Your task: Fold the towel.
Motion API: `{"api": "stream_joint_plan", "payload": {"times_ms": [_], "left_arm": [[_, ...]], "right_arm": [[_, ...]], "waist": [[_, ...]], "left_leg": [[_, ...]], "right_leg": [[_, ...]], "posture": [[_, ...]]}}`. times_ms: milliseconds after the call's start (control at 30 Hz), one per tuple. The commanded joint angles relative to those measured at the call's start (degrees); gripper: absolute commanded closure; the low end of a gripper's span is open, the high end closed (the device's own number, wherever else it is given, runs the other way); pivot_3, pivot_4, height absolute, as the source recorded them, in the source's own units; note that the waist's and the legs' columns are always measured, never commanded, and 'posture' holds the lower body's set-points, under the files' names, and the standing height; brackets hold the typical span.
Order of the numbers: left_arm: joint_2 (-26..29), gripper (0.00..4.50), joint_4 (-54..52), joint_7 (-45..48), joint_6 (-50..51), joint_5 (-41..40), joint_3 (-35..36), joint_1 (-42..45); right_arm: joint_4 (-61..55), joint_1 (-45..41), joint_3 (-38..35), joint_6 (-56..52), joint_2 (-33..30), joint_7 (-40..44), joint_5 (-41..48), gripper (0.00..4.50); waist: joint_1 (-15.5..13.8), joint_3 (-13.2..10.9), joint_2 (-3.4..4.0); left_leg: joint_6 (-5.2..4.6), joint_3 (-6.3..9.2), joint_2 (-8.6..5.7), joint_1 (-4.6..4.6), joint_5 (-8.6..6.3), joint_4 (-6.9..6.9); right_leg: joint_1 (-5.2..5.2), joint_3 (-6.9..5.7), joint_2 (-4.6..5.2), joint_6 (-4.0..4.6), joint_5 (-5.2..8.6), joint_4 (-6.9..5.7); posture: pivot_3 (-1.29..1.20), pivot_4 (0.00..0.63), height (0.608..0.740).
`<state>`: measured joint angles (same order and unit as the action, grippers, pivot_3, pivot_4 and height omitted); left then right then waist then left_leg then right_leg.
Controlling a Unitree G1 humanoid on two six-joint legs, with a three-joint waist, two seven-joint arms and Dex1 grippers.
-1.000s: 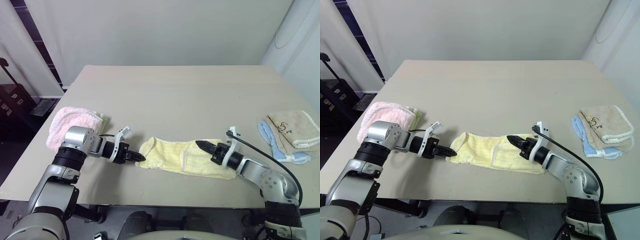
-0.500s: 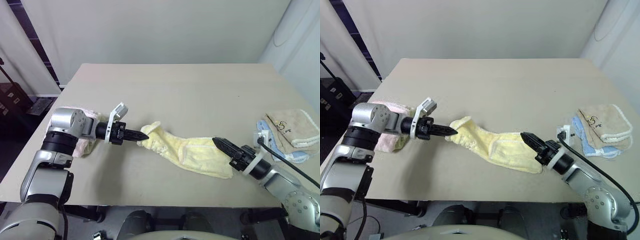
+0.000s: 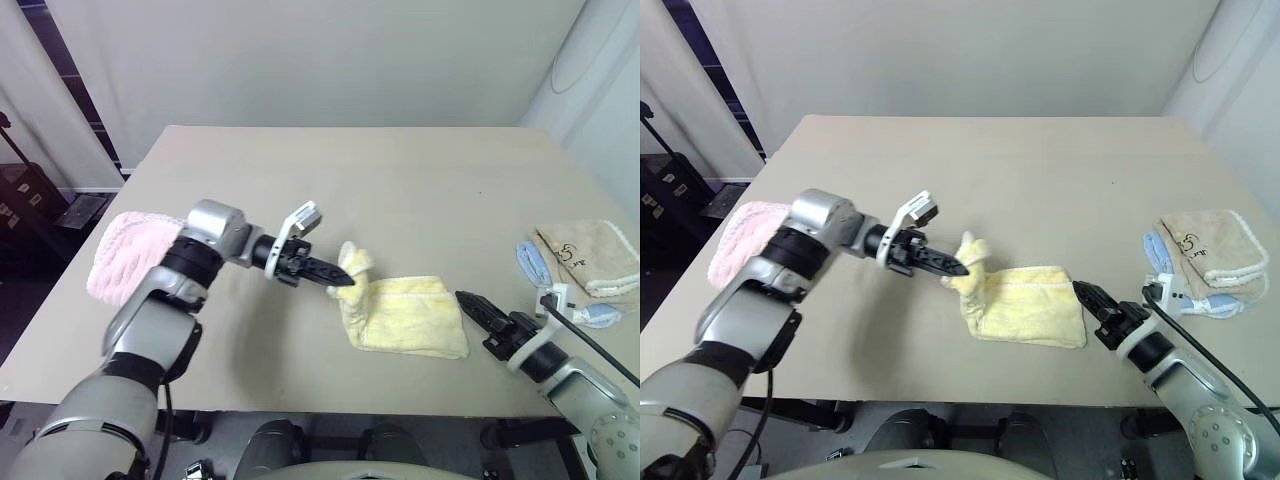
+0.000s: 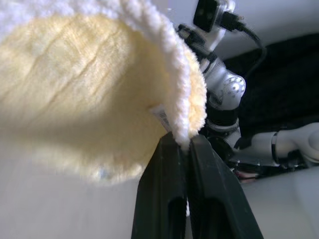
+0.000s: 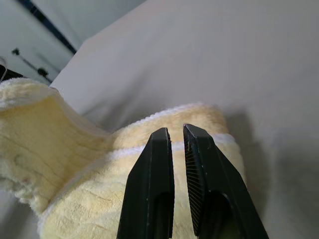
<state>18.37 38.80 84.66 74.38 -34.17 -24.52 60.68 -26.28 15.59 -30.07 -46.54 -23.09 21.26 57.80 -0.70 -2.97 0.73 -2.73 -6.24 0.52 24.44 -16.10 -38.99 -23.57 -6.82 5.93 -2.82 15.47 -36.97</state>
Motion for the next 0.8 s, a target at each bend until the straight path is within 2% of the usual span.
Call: {"api": "stream_joint_plan", "payload": {"times_ms": [33, 233, 433, 633, 800], "left_arm": [[-3.40, 4.47, 1.72, 3.29, -2.94, 1.77, -1.96, 2.01], [-12.84, 4.47, 7.71, 2.51, -9.34, 7.09, -4.06, 2.54], [-22.17, 4.47, 17.41, -2.72, -15.51, 10.54, 1.43, 4.72], [-28.55, 4.47, 23.30, -8.28, -19.56, 13.46, 5.79, 4.48], [-30.63, 4.47, 26.04, -11.51, -20.57, 15.94, 7.28, 3.39]], "right_arm": [[-2.87, 1.11, -2.49, 1.87, 0.48, -1.78, 2.25, 4.06], [-2.66, 2.87, -3.56, 3.93, 2.07, -5.71, 2.57, 4.06], [-2.41, 3.37, -3.22, 5.05, 3.02, -9.45, 2.62, 4.06], [-2.14, 3.44, -3.02, 5.43, 3.51, -11.59, 3.27, 4.06], [-1.97, 3.58, -2.28, 5.31, 3.37, -12.27, 3.15, 4.06]], "waist": [[0.10, 0.00, 0.00], [0.01, -0.02, -0.04], [-0.03, -0.06, -0.10], [-0.03, -0.11, -0.17], [0.00, -0.11, -0.18]], "left_leg": [[0.00, 0.00, 0.00, 0.00, 0.00, 0.00], [-0.02, 0.01, 0.10, -0.03, 0.01, -0.05], [-0.05, 0.02, 0.12, -0.02, 0.01, -0.12], [-0.08, 0.04, 0.14, -0.04, 0.00, -0.12], [-0.09, 0.07, 0.17, -0.08, 0.00, -0.13]], "right_leg": [[0.01, 0.00, -0.03, -0.01, 0.00, 0.00], [0.03, 0.01, -0.23, -0.02, 0.00, -0.04], [0.05, 0.01, -0.30, -0.19, -0.07, -0.03], [0.08, 0.01, -0.36, -0.28, -0.04, -0.04], [0.07, 0.02, -0.43, -0.32, -0.07, -0.13]], "posture": [[0.00, 0.000, 0.740], [0.00, 0.000, 0.740], [0.00, 0.000, 0.740], [0.00, 0.000, 0.740], [0.00, 0.000, 0.740]]}}
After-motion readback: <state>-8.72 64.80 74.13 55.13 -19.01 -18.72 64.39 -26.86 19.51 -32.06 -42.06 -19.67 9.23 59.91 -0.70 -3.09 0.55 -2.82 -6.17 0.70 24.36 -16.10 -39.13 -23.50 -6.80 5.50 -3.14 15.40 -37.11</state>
